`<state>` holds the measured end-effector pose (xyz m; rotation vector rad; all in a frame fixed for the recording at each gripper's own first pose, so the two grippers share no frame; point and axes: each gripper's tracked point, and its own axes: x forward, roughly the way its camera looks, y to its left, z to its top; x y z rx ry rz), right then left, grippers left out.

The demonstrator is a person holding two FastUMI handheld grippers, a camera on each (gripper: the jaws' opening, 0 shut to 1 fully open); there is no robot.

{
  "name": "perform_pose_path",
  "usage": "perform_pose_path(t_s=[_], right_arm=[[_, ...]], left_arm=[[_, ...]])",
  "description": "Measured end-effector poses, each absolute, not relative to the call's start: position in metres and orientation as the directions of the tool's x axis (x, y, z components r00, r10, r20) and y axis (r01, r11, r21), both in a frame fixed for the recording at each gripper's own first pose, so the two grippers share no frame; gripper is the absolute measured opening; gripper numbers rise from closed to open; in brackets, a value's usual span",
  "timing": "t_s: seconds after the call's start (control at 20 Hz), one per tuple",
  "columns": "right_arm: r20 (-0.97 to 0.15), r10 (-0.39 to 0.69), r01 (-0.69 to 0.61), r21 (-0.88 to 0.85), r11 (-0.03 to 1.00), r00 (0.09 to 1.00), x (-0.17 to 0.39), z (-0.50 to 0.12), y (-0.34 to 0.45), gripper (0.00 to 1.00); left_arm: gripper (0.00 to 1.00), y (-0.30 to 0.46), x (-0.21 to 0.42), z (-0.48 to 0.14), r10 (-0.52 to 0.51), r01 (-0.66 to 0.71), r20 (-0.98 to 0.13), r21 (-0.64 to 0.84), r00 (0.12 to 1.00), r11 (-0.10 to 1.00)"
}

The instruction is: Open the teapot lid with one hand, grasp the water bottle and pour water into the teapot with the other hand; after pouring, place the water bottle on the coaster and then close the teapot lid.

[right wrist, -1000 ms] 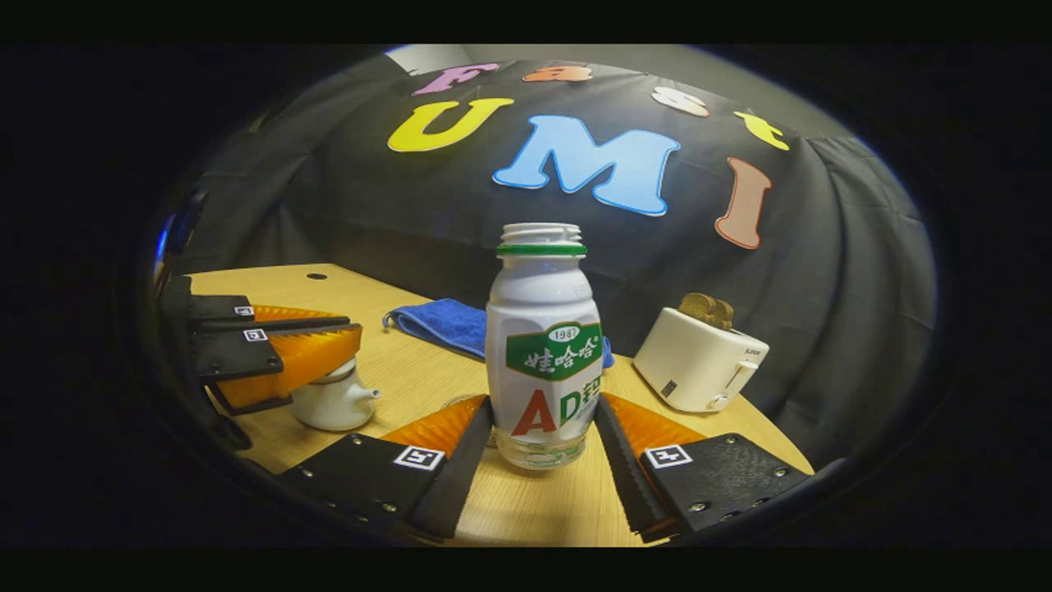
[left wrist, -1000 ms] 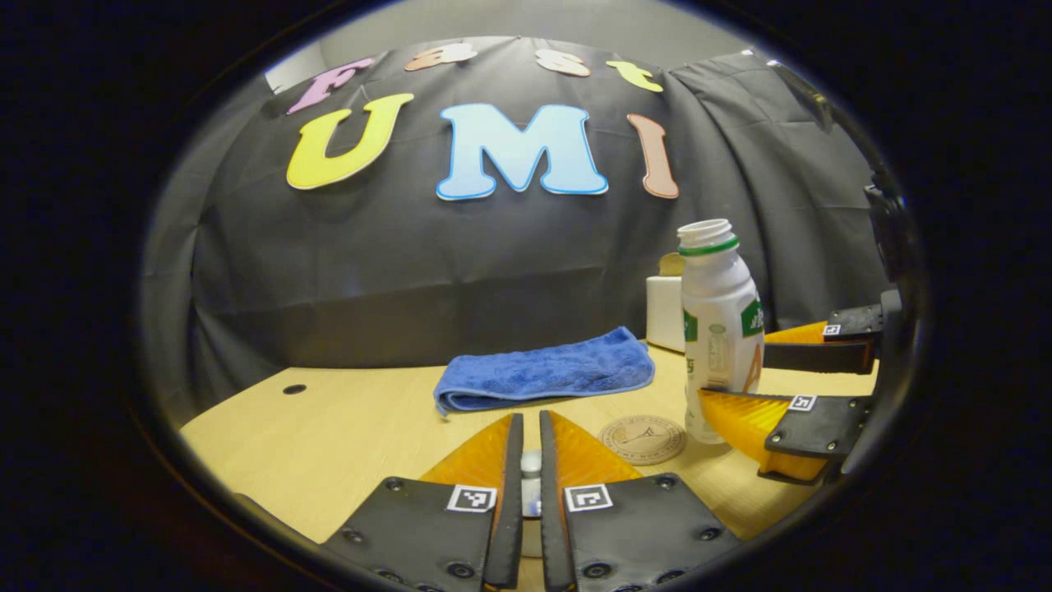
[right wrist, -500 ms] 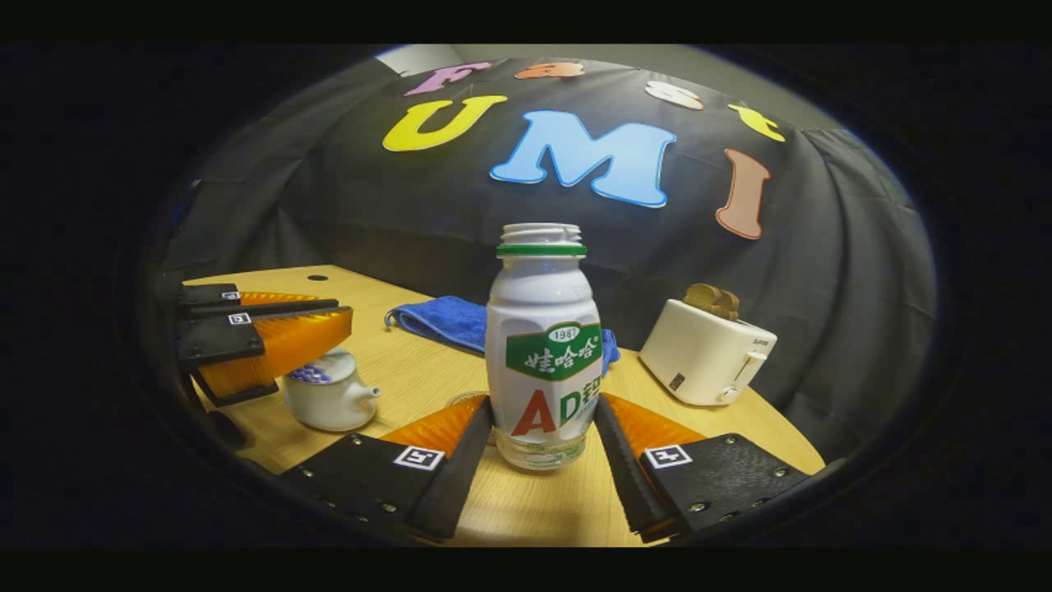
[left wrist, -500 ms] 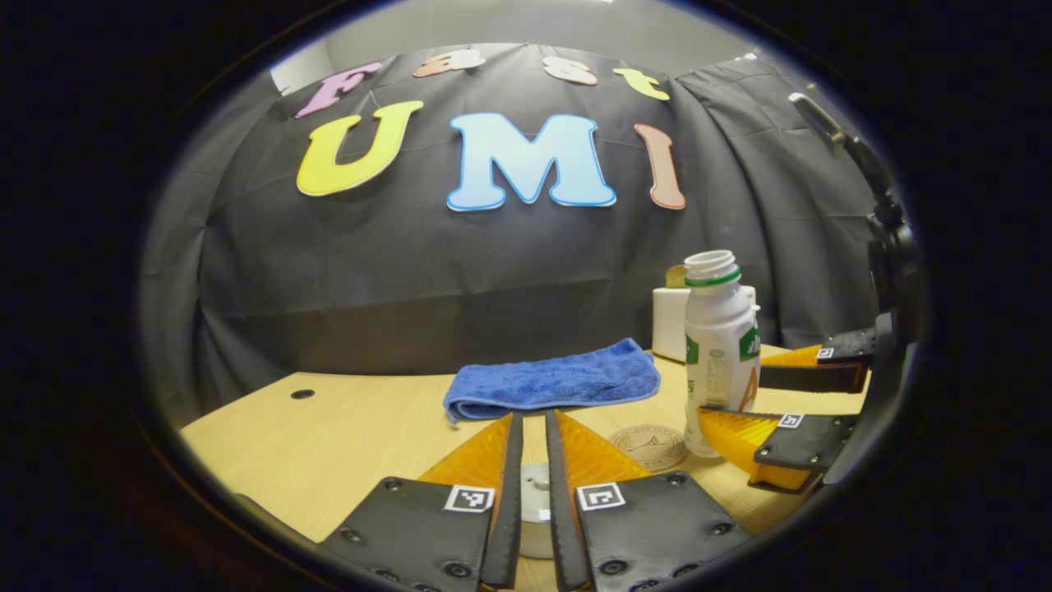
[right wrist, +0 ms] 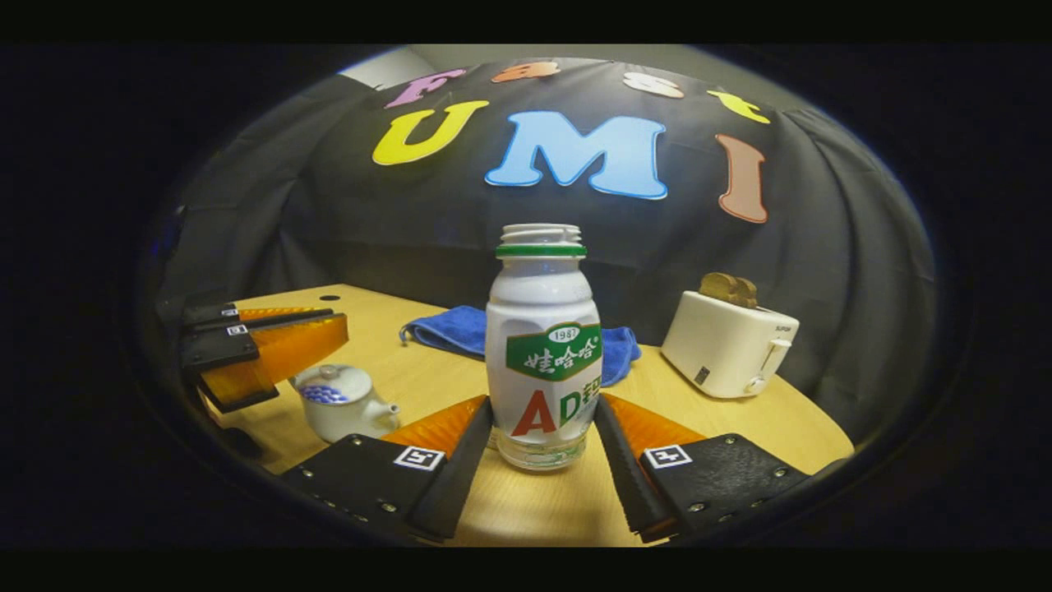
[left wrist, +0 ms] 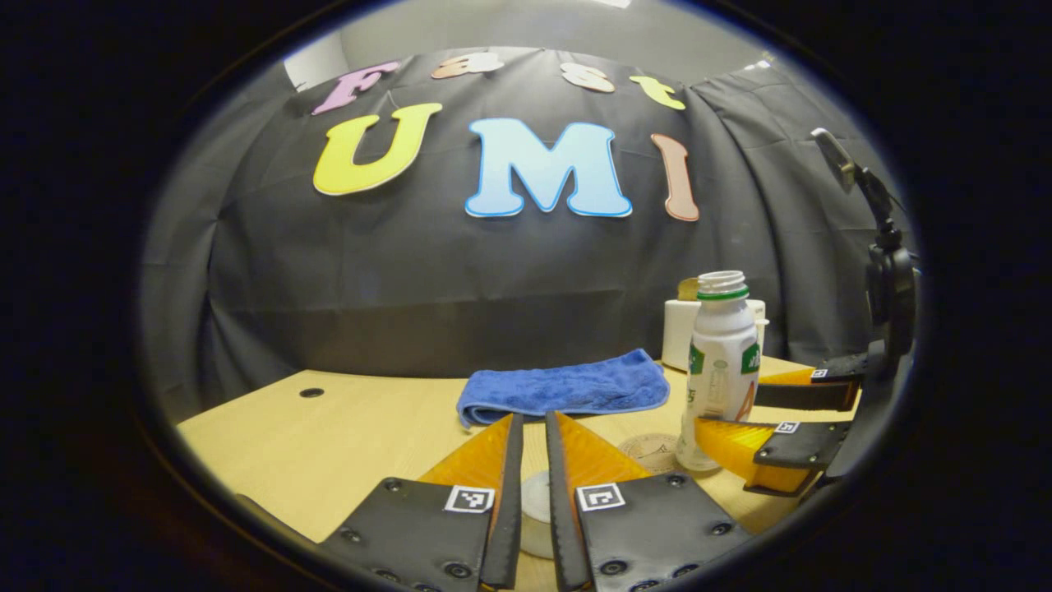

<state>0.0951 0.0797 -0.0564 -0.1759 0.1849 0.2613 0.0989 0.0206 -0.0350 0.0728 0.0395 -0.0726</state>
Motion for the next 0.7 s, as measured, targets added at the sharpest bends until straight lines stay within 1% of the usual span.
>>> perform_pose_path(t_s=[0.2,0.45,0.5,0.7], right_arm=[[-0.191,0.253,-0.279,-0.125,0.952,0.948,0.112,-0.049,0.084,0.74],[-0.209,0.267,-0.287,-0.073,0.955,0.941,0.138,-0.05,0.096,0.74],[-0.213,0.27,-0.289,-0.065,0.955,0.939,0.143,-0.052,0.099,0.73],[-0.25,0.27,-0.283,-0.015,0.959,0.93,0.157,-0.064,0.101,0.74]], left_arm=[[0.31,0.028,0.099,-0.033,-0.055,0.057,-0.041,0.055,0.998,0.997],[0.31,0.037,0.1,-0.034,-0.039,0.04,-0.041,0.034,0.998,0.999],[0.23,0.038,0.1,-0.034,-0.035,0.037,-0.042,0.031,0.998,0.999],[0.23,0.043,0.1,-0.035,-0.023,0.024,-0.048,0.014,0.999,1.0]])
